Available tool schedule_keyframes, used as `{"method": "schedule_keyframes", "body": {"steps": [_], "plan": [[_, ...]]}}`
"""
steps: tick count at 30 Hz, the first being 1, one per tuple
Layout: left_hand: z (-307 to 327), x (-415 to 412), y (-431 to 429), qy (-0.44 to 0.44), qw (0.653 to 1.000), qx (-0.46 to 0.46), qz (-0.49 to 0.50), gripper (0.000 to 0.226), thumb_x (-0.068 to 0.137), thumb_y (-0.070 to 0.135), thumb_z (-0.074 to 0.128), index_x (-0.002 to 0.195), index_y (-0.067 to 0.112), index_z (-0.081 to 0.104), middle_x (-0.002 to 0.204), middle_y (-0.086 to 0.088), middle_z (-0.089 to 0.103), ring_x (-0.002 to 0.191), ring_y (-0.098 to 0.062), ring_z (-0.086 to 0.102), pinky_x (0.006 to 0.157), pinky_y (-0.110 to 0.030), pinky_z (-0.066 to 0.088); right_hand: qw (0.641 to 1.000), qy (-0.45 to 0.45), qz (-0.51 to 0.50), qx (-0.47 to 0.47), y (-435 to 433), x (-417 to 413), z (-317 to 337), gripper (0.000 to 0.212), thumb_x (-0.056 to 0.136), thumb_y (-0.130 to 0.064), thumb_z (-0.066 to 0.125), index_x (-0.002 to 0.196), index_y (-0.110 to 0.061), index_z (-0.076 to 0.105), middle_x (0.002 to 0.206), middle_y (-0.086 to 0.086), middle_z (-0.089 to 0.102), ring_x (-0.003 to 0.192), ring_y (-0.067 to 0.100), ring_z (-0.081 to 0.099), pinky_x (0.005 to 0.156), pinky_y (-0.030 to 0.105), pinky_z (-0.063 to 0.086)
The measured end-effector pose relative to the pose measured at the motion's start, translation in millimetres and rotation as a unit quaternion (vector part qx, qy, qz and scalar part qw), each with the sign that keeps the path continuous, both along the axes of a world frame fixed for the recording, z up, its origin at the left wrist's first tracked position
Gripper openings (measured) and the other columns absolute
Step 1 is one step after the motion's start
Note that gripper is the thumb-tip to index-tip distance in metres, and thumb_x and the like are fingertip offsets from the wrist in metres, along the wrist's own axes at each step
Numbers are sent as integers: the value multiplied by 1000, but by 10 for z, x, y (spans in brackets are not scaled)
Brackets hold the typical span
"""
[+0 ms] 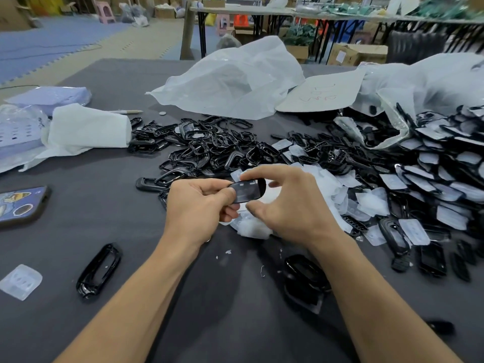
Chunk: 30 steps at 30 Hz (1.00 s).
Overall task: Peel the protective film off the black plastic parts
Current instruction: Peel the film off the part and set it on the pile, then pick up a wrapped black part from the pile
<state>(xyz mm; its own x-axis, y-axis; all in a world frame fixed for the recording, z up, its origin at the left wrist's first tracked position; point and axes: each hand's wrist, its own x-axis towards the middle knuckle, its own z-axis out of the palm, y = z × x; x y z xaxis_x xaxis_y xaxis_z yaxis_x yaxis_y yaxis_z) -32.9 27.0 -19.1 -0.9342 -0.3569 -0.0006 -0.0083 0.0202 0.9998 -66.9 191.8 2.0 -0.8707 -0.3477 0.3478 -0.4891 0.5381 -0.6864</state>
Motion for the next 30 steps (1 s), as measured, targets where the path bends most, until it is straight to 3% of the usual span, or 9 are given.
{"method": "schedule_keyframes", "body": {"steps": [6, 9, 12, 15, 17, 21, 23, 26, 30], "plan": [[-17, 20, 40, 0, 1000, -8, -15, 24, 90, 4, 73, 77, 21, 84, 69, -10, 76, 51, -15, 67, 47, -20, 51, 997, 12, -36, 68, 96, -13, 122, 39, 68, -29, 89, 105, -38, 80, 104, -9, 69, 98, 7, 64, 91, 20, 48], [-24, 18, -1, 20, 998, -60, 25, 16, 85, 23, 77, 80, 37, 82, 71, -1, 78, 57, -16, 71, 51, -28, 57, 994, -41, -78, 58, 402, -165, 230, 35, 70, -28, 90, 103, -34, 81, 102, -16, 74, 82, -15, 61, 75, -3, 40], [-47, -7, -105, 19, 981, -165, 100, 14, 82, 31, 76, 85, 45, 79, 71, 18, 76, 58, -8, 72, 49, -24, 58, 980, -83, -159, 89, 932, -396, 382, 32, 74, -28, 90, 104, -30, 80, 86, -24, 74, 53, -18, 56, 50, -1, 38], [-86, -36, -168, 9, 944, -302, 135, 26, 86, 24, 71, 104, 40, 78, 78, 25, 74, 76, 2, 70, 82, -21, 55, 924, -77, -330, 180, 1400, -671, 523, 44, 77, -46, 83, 116, -27, 77, 112, -4, 78, 98, 11, 71, 86, 25, 54], [-103, -59, -189, 5, 930, -342, 133, 40, 87, 16, 69, 121, 35, 74, 94, 22, 74, 90, -2, 69, 93, -21, 46, 877, -99, -398, 250, 1502, -729, 547, 63, 80, -50, 79, 135, -22, 65, 134, 9, 68, 125, 33, 61, 104, 42, 46], [-177, -118, -242, -17, 910, -407, 78, 53, 88, 11, 65, 139, 27, 65, 134, 5, 67, 126, -16, 57, 109, -31, 39, 918, 10, -333, 216, 1148, -611, 410, 53, 86, -34, 79, 134, -17, 66, 80, 6, 73, 100, 32, 68, 107, 43, 44], [-209, -140, -254, -31, 897, -438, 41, 48, 92, 12, 62, 138, 23, 66, 146, 1, 61, 140, -19, 45, 118, -34, 31, 945, 16, -272, 182, 825, -519, 307, 41, 89, -24, 73, 130, -23, 69, 74, 2, 73, 95, 28, 69, 113, 41, 42], [-224, -142, -273, -39, 895, -444, 35, 37, 94, 17, 62, 127, 27, 74, 141, 4, 65, 136, -17, 51, 114, -31, 34, 963, -14, -208, 174, 417, -574, 195, 42, 90, -8, 60, 128, -22, 71, 117, 12, 74, 116, 32, 64, 110, 39, 44], [-211, -124, -305, -26, 896, -438, 74, 28, 91, 17, 66, 109, 33, 81, 115, 6, 78, 107, -21, 69, 90, -31, 47, 947, -76, -192, 244, 263, -856, 129, 44, 87, 5, 53, 121, -15, 73, 120, 16, 72, 117, 37, 62, 104, 44, 49]]}}
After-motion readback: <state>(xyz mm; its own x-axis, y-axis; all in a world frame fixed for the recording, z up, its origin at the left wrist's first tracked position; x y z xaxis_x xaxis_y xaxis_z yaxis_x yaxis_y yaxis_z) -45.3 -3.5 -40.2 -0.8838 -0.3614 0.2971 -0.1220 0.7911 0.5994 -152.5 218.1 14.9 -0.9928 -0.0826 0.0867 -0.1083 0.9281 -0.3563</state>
